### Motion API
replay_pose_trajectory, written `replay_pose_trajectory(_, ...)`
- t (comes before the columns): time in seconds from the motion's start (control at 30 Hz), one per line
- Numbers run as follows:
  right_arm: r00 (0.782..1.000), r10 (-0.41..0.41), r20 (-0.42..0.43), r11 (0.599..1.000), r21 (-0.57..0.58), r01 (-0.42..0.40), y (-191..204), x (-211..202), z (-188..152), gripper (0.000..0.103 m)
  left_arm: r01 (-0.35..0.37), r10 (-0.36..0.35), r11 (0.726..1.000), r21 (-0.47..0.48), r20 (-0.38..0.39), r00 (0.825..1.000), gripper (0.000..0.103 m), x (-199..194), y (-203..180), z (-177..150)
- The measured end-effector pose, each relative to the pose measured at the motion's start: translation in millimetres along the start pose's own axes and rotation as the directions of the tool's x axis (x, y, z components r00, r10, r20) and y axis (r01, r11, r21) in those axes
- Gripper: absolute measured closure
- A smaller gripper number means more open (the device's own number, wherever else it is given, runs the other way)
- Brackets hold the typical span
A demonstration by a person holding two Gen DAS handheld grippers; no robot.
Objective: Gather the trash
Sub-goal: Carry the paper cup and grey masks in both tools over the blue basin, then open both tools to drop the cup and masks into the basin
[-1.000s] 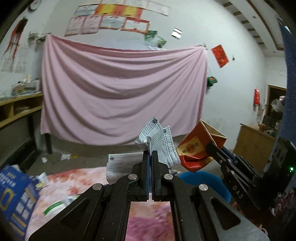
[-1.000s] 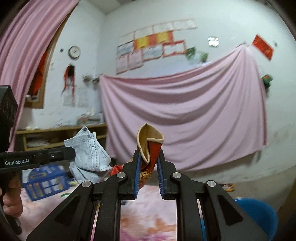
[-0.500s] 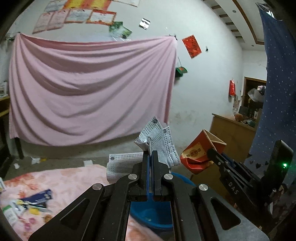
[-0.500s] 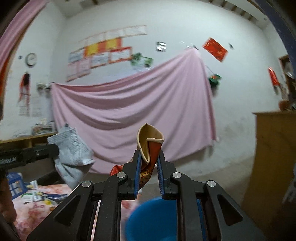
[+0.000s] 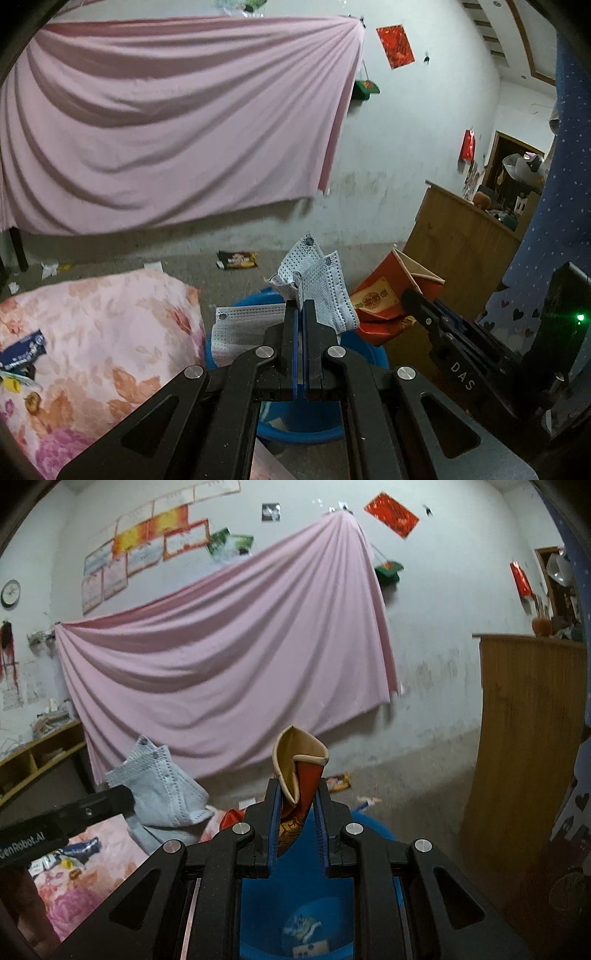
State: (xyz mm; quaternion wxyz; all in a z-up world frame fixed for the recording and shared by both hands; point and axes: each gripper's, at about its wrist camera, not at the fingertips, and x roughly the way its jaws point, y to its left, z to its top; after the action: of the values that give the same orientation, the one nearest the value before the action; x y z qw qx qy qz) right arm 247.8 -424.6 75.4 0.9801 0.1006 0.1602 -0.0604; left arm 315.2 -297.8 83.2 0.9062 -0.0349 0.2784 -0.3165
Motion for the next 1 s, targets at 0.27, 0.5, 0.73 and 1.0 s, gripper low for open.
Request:
replay_pose_trajectory(0.27,0.997,-0.004,-0.08,1.0,0.015,0.006,-6.7,15.1,-2.5,0.085,0.008,-0.01,0.999,-0.035,-0.056,0.998,0.103,17.5,4.8,-6.9)
replay_pose_trajectory(0.5,0.989,0.001,-0.148,0.999,0.042,0.005,-15.4,27.5,-6.3,0.079,-0.008,0.003,0.999,-0.053,-0.105,0.994,0.101,32.0,9.5,-11.4)
replay_pose_trajectory(0.73,0.985,0.006,-0.17,0.998,0.056,0.004,-19.2,30.6,-6.6,0.073,-0.021,0.013,0.997,-0.072,-0.112,0.994,0.096,32.5,16.1,-16.9)
replay_pose_trajectory(1.0,0.988,0.01,-0.156,0.999,0.043,-0.004,-17.7,29.3,-6.1,0.073,-0.049,0.044,0.997,-0.067,-0.075,0.996,0.093,20.0,21.7,-15.2)
